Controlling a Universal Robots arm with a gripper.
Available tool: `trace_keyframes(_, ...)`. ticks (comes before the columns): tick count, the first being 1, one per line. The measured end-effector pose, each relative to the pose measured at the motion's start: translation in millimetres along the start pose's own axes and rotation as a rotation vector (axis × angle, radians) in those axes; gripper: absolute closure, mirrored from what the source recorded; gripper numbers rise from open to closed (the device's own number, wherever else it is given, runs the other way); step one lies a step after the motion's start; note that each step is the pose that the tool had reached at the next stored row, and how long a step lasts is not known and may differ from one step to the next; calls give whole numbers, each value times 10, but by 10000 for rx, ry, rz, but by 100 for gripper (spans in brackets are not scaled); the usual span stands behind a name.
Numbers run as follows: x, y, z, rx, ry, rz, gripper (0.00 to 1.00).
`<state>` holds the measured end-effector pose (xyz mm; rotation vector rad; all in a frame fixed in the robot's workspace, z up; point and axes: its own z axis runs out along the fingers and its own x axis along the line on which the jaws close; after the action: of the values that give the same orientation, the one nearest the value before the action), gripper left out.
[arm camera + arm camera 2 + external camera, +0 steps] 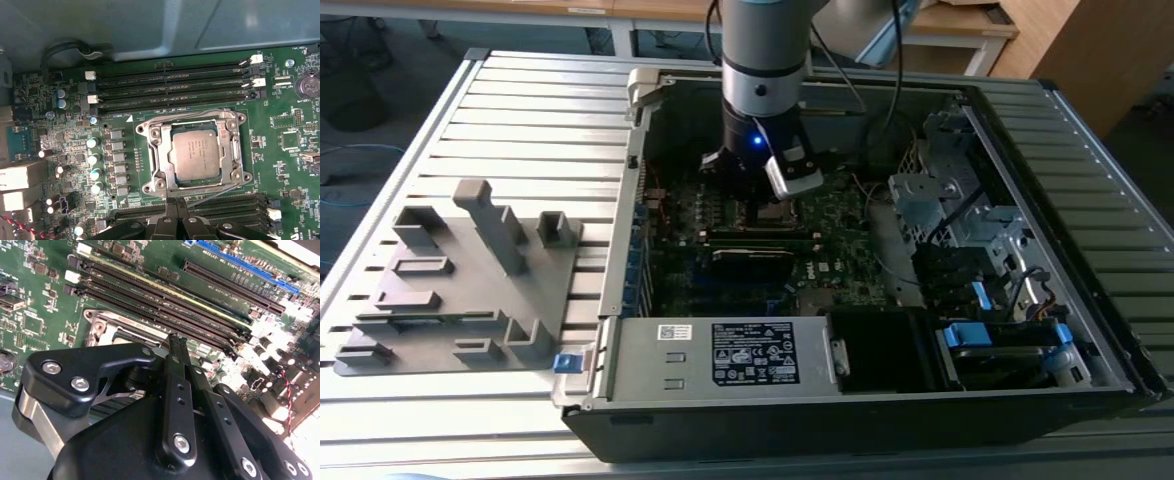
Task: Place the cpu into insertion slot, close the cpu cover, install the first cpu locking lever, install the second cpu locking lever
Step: 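Install the second cpu locking lever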
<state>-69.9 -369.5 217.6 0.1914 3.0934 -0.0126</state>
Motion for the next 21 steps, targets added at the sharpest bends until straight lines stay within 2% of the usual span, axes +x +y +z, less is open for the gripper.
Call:
trace_keyframes(13,89,-11,96,3,2,-2,89)
trace_keyframes(21,96,-13,97,1,1,-1,89)
